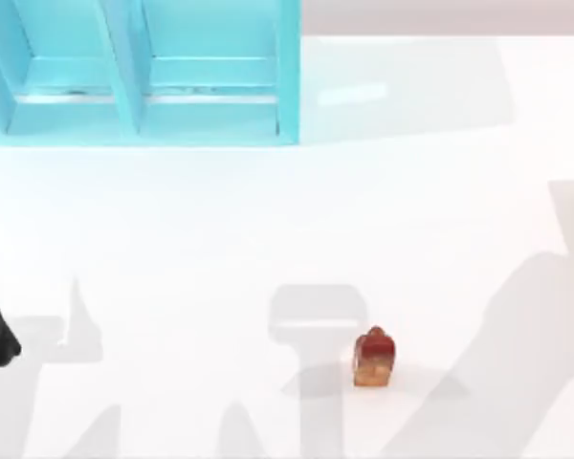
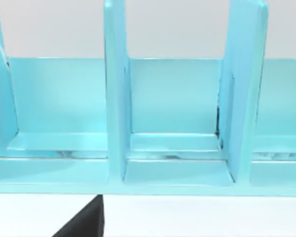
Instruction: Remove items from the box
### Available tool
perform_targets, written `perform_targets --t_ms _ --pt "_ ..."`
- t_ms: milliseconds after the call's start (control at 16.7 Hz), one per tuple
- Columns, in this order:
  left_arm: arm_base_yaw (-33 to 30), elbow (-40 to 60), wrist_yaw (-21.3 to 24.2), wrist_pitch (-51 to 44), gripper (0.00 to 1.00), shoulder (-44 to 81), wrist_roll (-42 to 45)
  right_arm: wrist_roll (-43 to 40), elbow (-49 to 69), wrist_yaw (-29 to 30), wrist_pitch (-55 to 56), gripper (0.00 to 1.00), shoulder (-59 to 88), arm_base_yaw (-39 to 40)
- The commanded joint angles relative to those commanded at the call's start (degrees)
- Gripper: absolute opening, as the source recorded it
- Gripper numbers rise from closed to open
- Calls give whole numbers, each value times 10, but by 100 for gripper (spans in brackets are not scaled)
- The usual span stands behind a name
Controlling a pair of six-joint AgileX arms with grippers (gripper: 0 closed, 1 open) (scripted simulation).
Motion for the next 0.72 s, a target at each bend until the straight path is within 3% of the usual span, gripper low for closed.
perform_targets --t_ms 360,720 --pt "0 0 0 0 100 0 0 19 145 9 -130 0 -6 37" --pt "0 0 0 0 100 0 0 -9 259 3 -264 0 -10 -11"
